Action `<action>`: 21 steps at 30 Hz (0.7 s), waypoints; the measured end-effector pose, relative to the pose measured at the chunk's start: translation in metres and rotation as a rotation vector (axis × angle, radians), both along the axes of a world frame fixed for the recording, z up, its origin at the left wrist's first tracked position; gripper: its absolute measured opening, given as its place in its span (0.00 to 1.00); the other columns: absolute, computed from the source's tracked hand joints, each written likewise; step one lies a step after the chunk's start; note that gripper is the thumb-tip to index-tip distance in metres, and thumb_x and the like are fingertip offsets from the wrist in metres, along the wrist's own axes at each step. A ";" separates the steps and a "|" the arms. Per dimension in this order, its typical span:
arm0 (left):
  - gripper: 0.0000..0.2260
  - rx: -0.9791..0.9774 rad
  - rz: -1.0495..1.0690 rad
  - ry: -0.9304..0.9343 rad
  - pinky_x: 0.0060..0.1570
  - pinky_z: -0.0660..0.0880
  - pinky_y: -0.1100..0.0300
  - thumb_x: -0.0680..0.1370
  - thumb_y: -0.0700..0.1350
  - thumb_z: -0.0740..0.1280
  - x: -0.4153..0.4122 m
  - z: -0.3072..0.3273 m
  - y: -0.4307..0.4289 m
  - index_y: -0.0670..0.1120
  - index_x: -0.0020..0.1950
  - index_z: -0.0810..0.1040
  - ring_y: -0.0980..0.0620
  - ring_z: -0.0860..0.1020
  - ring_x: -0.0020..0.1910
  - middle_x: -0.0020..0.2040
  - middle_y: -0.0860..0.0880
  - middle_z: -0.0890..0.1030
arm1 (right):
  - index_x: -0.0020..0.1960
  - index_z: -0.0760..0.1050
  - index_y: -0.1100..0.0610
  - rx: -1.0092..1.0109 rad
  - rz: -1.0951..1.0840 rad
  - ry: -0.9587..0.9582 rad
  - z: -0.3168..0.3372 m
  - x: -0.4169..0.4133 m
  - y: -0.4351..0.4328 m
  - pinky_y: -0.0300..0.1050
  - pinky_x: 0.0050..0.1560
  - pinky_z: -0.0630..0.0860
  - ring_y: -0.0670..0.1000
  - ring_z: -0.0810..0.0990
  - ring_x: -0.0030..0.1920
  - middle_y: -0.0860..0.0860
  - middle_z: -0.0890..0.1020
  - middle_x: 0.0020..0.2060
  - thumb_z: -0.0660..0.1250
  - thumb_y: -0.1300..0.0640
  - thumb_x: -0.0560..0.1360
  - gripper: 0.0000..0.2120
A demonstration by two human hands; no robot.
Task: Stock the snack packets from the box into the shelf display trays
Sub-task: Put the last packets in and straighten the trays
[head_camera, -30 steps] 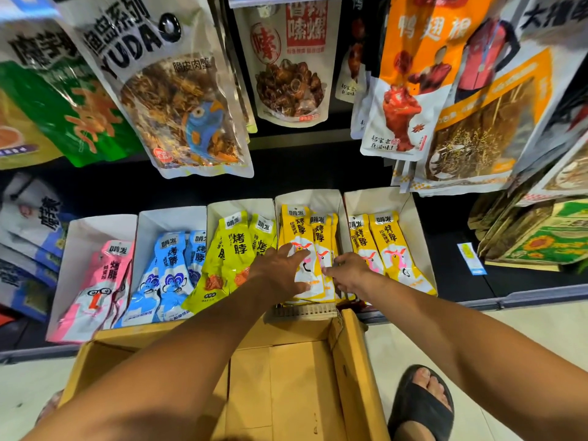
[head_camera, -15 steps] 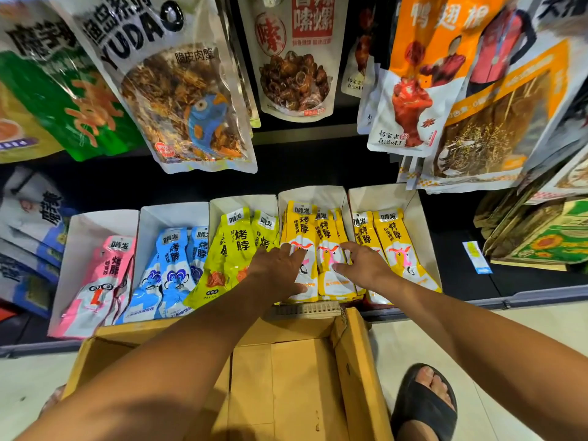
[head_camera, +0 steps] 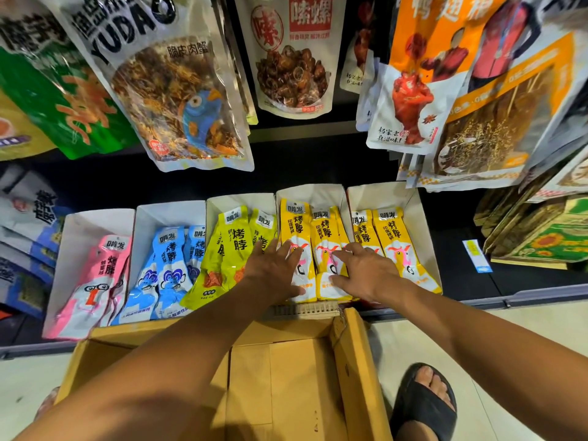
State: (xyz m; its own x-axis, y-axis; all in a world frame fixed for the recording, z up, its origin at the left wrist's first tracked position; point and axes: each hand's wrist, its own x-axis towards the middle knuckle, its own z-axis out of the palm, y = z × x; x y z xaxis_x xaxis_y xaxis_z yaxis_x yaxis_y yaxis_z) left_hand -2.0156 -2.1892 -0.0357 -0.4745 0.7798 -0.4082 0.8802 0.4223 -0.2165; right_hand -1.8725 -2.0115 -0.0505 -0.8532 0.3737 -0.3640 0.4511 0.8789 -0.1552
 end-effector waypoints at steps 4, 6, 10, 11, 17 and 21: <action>0.43 0.030 -0.035 -0.019 0.78 0.57 0.46 0.79 0.70 0.59 0.000 0.001 0.001 0.50 0.84 0.43 0.43 0.55 0.82 0.85 0.45 0.44 | 0.80 0.51 0.38 0.005 0.075 -0.015 -0.005 -0.004 -0.006 0.54 0.62 0.74 0.60 0.69 0.71 0.50 0.57 0.78 0.61 0.27 0.73 0.40; 0.43 0.039 -0.041 -0.026 0.77 0.59 0.47 0.79 0.69 0.60 0.000 0.001 0.000 0.50 0.84 0.44 0.43 0.57 0.82 0.85 0.46 0.44 | 0.81 0.51 0.42 -0.026 0.056 -0.021 -0.005 -0.009 -0.005 0.53 0.62 0.75 0.62 0.71 0.70 0.52 0.56 0.79 0.64 0.32 0.75 0.40; 0.43 0.088 -0.012 -0.082 0.75 0.63 0.49 0.79 0.68 0.62 0.002 0.001 -0.005 0.52 0.84 0.44 0.41 0.59 0.81 0.85 0.48 0.44 | 0.81 0.54 0.43 -0.131 0.026 0.018 -0.007 -0.007 0.005 0.51 0.61 0.75 0.60 0.72 0.70 0.52 0.59 0.78 0.69 0.42 0.77 0.38; 0.43 0.100 -0.007 -0.094 0.74 0.64 0.49 0.79 0.68 0.62 0.002 0.000 -0.005 0.52 0.84 0.44 0.41 0.60 0.80 0.85 0.48 0.44 | 0.80 0.54 0.43 -0.157 0.032 0.026 -0.007 -0.005 0.009 0.51 0.62 0.75 0.59 0.71 0.71 0.51 0.60 0.78 0.69 0.42 0.76 0.38; 0.44 0.124 0.038 -0.073 0.72 0.66 0.48 0.78 0.69 0.62 0.003 -0.005 -0.006 0.52 0.84 0.43 0.41 0.63 0.78 0.85 0.50 0.40 | 0.80 0.58 0.44 -0.193 0.027 0.061 -0.007 0.000 0.014 0.51 0.63 0.75 0.57 0.71 0.70 0.51 0.64 0.75 0.71 0.42 0.75 0.37; 0.44 0.109 0.030 -0.042 0.75 0.60 0.45 0.78 0.70 0.61 0.003 -0.005 -0.005 0.51 0.84 0.43 0.42 0.59 0.80 0.85 0.47 0.44 | 0.79 0.58 0.43 -0.207 0.020 0.068 -0.008 0.001 0.014 0.51 0.63 0.75 0.57 0.71 0.70 0.51 0.64 0.74 0.71 0.42 0.75 0.37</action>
